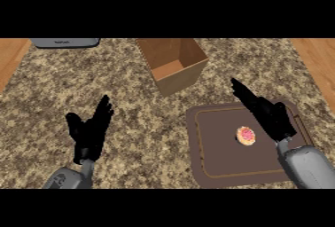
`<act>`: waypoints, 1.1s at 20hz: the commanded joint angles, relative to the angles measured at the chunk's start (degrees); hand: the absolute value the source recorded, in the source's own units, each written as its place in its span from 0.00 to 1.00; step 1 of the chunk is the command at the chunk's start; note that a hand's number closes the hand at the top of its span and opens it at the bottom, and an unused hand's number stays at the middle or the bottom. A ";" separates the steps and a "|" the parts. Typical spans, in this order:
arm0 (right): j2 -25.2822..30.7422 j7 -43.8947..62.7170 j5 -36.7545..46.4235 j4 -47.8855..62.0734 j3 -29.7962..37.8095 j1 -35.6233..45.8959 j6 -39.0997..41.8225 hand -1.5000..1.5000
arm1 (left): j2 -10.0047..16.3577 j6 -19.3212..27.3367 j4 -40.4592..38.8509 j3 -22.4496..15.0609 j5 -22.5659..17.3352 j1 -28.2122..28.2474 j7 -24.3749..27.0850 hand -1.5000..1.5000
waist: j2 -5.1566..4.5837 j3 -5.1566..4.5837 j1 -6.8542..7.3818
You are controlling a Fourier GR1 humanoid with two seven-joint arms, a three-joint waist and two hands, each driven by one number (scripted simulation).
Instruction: Pick the cupcake from the tray and place it in the cardboard box
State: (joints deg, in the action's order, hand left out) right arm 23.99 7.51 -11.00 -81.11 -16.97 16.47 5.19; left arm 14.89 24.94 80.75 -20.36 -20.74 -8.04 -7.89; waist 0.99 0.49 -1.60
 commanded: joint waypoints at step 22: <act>23.87 -30.30 14.67 -13.46 18.47 -14.24 9.48 0.00 | 14.48 -12.97 12.98 13.95 -7.14 7.39 -0.11 0.50 | -0.51 -0.70 1.21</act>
State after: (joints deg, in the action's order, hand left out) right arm 41.97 -27.33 -4.93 -90.11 3.96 3.78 15.71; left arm 29.61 11.83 92.42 -6.03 -28.53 -1.75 -8.41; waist 0.29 -0.08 -0.43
